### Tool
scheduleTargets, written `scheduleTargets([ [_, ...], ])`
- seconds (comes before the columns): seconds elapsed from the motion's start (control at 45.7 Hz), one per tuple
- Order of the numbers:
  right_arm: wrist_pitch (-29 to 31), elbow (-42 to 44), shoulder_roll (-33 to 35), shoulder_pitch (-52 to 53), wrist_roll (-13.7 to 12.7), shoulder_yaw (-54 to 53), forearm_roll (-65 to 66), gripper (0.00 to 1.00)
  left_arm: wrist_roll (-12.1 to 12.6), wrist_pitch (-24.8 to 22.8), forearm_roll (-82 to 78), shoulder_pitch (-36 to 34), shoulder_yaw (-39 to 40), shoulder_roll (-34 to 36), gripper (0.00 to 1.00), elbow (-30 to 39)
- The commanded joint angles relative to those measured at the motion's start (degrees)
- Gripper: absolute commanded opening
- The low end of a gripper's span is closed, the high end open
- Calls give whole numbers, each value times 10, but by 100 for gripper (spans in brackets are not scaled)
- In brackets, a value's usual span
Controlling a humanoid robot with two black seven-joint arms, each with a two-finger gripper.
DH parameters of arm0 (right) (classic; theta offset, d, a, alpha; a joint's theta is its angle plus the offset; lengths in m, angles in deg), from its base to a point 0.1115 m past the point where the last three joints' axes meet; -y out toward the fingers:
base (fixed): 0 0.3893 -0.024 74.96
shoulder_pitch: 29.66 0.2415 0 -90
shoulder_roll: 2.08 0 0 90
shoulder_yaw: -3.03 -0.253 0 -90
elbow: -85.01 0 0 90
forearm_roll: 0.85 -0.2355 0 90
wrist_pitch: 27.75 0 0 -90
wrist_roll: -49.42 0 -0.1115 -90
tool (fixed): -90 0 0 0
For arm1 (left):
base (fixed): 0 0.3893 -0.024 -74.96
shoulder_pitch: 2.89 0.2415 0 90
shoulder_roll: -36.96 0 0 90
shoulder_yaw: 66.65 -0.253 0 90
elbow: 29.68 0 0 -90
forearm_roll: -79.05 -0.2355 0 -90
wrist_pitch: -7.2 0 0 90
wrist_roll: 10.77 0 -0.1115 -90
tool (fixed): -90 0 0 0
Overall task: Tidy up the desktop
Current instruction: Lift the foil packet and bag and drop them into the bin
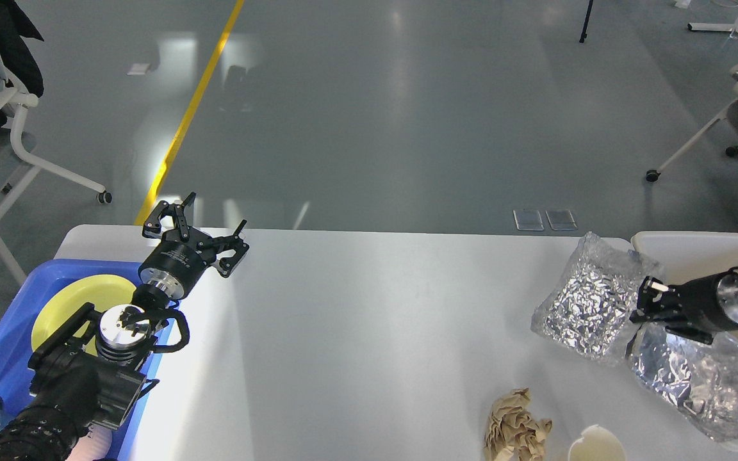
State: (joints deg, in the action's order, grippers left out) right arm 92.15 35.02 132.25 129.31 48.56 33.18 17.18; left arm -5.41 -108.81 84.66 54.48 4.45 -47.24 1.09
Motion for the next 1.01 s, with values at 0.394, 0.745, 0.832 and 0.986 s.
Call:
scheduleTargets([
  [0.394, 97, -243, -50, 507, -34, 228, -12, 0, 0, 0, 0, -1, -1, -1, 97, 0],
  [0.745, 83, -296, -123, 581, -34, 287, -20, 0, -1, 0, 0, -1, -1, -1, 97, -1],
  [0.832, 76, -250, -114, 529, -34, 307, -19, 0, -1, 0, 0, -1, -1, -1, 97, 0],
  [0.986, 72, -83, -55, 381, -32, 295, -19, 0, -1, 0, 0, -1, -1, -1, 97, 0],
])
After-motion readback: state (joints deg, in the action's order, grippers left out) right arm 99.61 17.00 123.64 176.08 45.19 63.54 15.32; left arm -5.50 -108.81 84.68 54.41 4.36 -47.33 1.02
